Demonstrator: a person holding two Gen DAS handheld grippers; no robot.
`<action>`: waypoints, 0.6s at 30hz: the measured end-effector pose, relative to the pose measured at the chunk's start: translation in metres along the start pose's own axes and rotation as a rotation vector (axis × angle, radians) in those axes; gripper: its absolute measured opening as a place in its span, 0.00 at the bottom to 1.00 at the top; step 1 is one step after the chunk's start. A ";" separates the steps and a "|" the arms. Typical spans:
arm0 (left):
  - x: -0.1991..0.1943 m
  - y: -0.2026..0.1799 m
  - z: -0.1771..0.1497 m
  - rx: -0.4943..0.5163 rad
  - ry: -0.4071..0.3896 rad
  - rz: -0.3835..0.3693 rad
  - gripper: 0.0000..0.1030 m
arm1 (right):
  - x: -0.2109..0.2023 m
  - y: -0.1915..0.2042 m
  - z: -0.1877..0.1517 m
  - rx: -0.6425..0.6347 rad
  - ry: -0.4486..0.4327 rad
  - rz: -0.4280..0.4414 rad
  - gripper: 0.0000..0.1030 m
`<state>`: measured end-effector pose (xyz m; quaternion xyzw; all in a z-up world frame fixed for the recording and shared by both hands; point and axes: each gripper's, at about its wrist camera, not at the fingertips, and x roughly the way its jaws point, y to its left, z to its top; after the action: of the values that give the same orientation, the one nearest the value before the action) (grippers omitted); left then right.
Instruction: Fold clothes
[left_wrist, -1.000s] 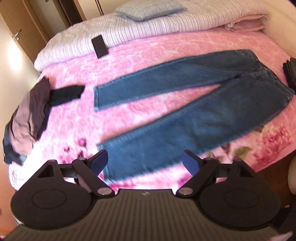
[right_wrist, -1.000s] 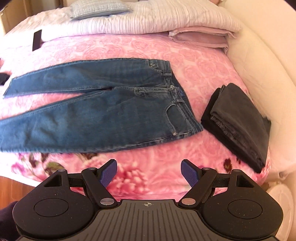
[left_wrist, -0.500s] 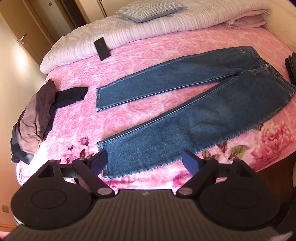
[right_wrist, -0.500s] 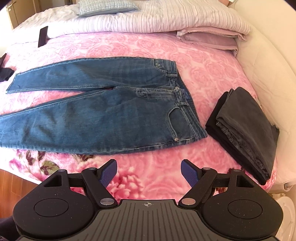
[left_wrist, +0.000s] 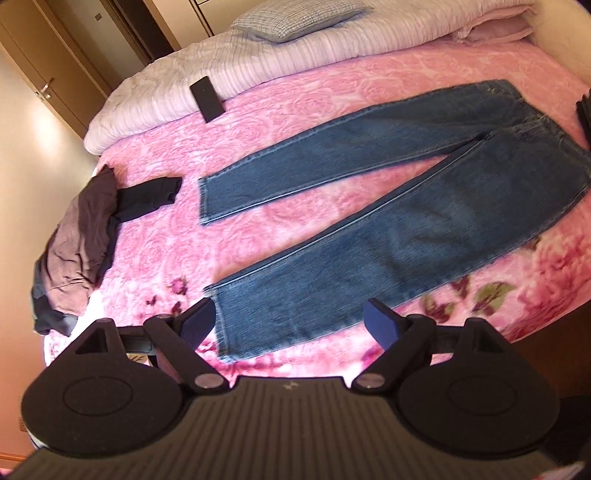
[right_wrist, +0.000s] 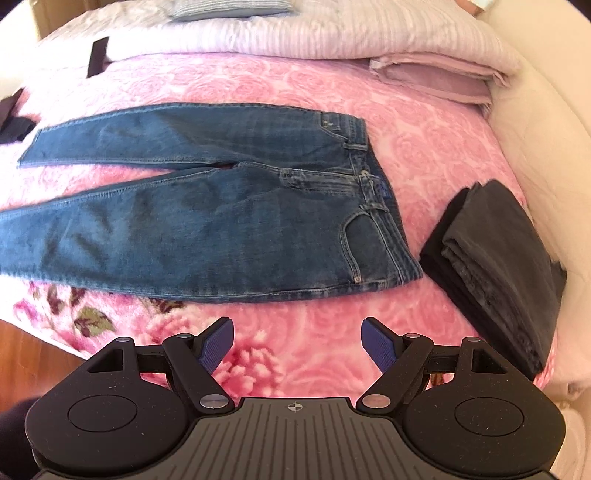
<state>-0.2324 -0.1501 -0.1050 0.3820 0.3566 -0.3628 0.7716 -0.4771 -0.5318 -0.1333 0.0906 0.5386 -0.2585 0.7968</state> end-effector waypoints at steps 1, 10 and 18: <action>0.003 -0.002 -0.006 0.020 -0.001 0.005 0.82 | 0.004 0.003 -0.002 -0.031 -0.006 -0.010 0.77; 0.082 -0.052 -0.058 0.367 -0.005 0.018 0.81 | 0.053 0.065 -0.033 -0.476 -0.073 -0.110 0.77; 0.198 -0.085 -0.103 0.626 0.003 0.054 0.67 | 0.107 0.111 -0.051 -0.667 -0.172 -0.138 0.76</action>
<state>-0.2356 -0.1576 -0.3435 0.6108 0.2186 -0.4337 0.6253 -0.4312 -0.4496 -0.2655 -0.2333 0.5293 -0.1280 0.8056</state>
